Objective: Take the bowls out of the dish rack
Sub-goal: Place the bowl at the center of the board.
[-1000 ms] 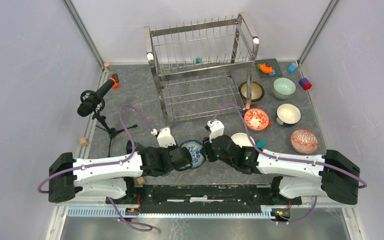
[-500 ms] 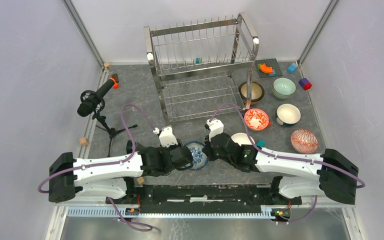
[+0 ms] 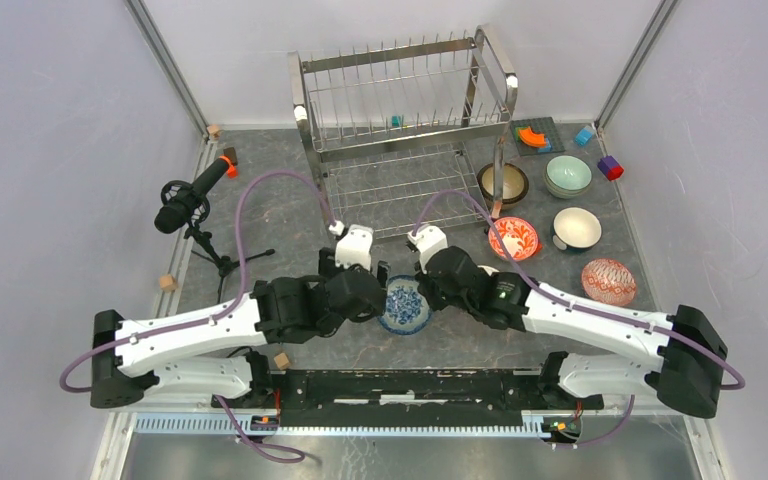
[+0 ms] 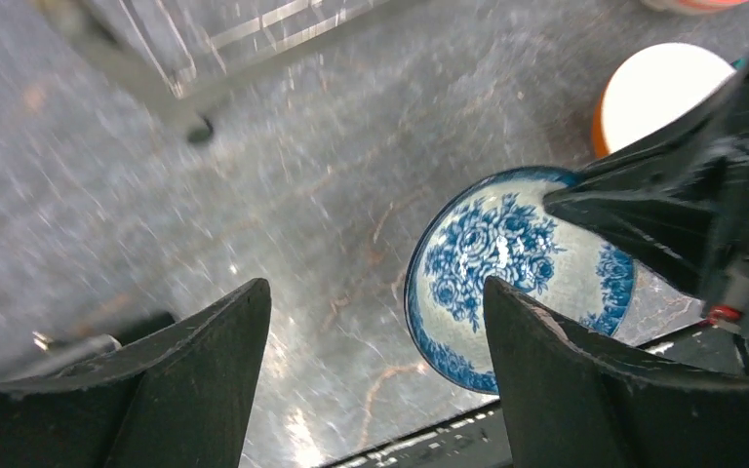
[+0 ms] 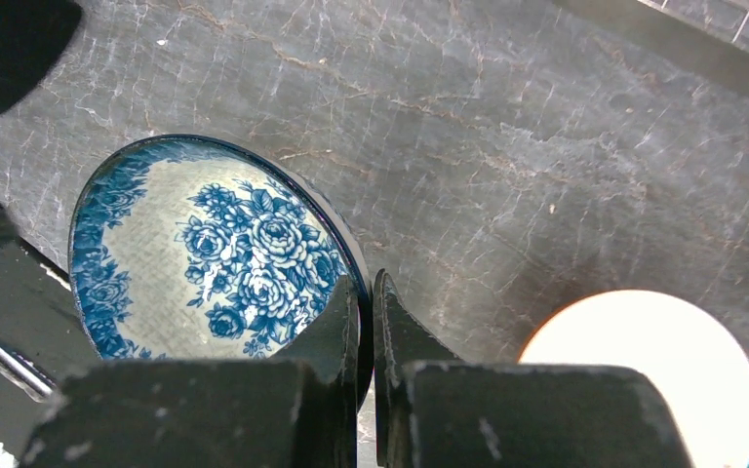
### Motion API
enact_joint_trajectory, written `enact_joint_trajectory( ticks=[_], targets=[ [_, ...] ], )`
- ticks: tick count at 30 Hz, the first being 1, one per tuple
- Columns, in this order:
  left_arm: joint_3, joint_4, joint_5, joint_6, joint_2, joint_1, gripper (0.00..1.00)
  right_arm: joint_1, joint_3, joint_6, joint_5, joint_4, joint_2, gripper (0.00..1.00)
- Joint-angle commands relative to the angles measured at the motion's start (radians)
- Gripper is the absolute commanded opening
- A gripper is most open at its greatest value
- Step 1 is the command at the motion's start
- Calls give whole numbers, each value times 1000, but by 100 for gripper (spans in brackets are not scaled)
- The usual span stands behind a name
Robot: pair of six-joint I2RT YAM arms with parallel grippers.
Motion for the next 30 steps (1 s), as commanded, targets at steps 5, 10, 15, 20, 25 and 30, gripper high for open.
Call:
enact_joint_trajectory(
  ticks=[5, 10, 15, 20, 25, 30],
  targets=[
    [125, 52, -103, 613, -11, 4, 86, -83, 60, -99, -129, 13, 52, 0],
    [-9, 194, -152, 694, -91, 4, 86, -137, 45, -91, -237, 69, 101, 0],
    [-38, 197, -228, 675, -158, 4, 86, -157, 43, -88, -262, 118, 158, 0],
    [-55, 157, -273, 667, -195, 4, 86, -185, 27, -63, -271, 173, 211, 0],
    [-56, 151, -301, 672, -185, 2, 86, -221, 0, -46, -272, 228, 248, 0],
    [-57, 148, -327, 674, -163, 2, 86, -242, -18, -31, -317, 275, 281, 0]
  ],
)
